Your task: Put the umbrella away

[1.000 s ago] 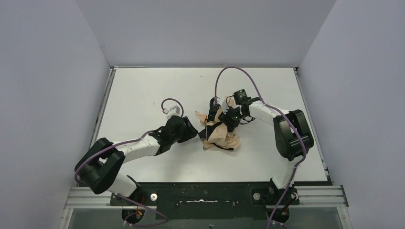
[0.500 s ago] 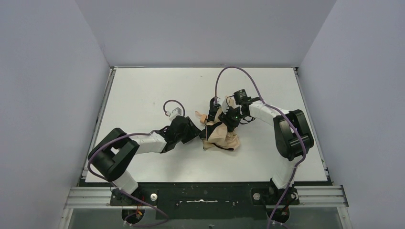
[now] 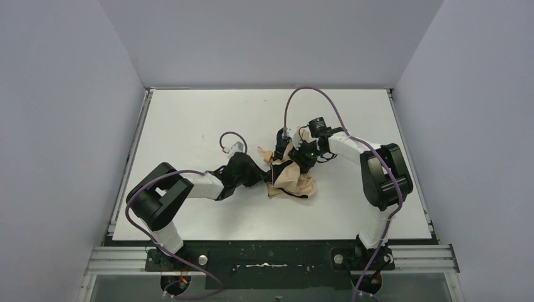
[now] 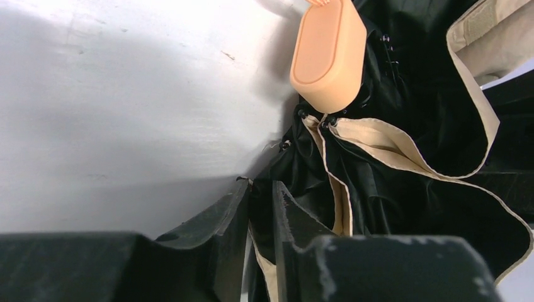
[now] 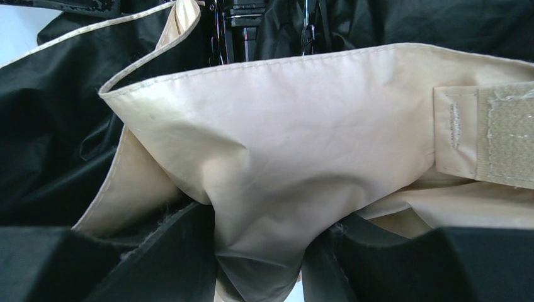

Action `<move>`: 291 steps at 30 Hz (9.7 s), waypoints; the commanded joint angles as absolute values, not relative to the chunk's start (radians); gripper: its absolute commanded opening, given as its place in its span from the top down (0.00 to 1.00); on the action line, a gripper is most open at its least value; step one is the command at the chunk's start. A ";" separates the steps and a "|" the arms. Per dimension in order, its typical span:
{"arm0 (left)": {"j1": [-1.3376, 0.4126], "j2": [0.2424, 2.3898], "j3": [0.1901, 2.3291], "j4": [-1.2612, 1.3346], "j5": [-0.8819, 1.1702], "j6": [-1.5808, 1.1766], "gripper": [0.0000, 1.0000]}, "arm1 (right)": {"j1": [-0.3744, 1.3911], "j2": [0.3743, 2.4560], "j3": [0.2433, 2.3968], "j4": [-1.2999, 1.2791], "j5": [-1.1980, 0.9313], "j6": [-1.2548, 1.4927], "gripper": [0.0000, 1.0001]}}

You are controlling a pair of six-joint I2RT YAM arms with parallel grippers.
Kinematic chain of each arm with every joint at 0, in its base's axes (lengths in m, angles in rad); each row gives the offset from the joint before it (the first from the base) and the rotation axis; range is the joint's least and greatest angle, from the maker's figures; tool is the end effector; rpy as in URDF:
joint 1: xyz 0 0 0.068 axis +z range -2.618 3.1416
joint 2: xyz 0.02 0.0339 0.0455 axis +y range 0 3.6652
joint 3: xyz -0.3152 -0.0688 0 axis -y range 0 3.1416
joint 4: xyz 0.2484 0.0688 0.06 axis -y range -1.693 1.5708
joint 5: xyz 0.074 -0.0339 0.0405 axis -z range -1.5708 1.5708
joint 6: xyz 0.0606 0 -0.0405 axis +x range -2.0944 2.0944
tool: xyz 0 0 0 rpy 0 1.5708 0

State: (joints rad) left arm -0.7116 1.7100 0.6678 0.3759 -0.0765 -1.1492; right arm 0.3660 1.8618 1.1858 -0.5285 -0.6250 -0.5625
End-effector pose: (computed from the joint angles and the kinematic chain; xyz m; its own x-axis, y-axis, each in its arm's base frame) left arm 0.2654 -0.2228 0.1583 -0.7442 -0.5596 -0.3648 -0.1793 0.6933 -0.6979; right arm 0.3476 0.1712 0.1919 -0.4784 -0.6465 -0.5943 -0.8760 0.3989 0.2711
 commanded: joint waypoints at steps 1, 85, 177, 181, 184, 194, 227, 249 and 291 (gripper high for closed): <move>-0.708 1.728 0.684 0.488 -0.041 -1.160 0.87 | 0.361 1.913 1.184 -0.567 -0.574 -0.574 0.88; -0.799 1.484 0.801 0.163 -0.021 -0.711 1.00 | 0.327 2.004 1.223 -0.518 -0.450 -0.342 0.94; -0.486 1.922 1.022 0.335 0.963 0.151 0.13 | 0.648 1.602 0.624 0.381 -0.251 -0.885 0.93; -0.503 1.944 1.042 0.268 0.963 0.194 0.29 | 0.652 1.616 0.625 0.415 -0.234 -0.880 0.93; -0.521 1.944 1.052 0.211 0.954 0.248 0.36 | 0.652 1.623 0.625 0.439 -0.227 -0.870 0.93; -0.564 1.944 1.065 0.064 0.888 0.387 0.72 | 0.654 1.615 0.625 0.493 -0.208 -0.819 0.88; -0.689 1.650 0.904 0.210 0.390 0.594 1.00 | 0.636 0.916 0.828 -0.250 -0.005 0.103 0.43; -0.953 1.706 0.616 0.767 -0.181 1.089 1.00 | 0.548 1.054 0.917 -0.447 -0.036 0.431 0.25; -1.124 1.871 0.596 0.881 -0.308 1.255 1.00 | 0.384 1.885 1.278 -0.941 -0.753 -0.959 0.25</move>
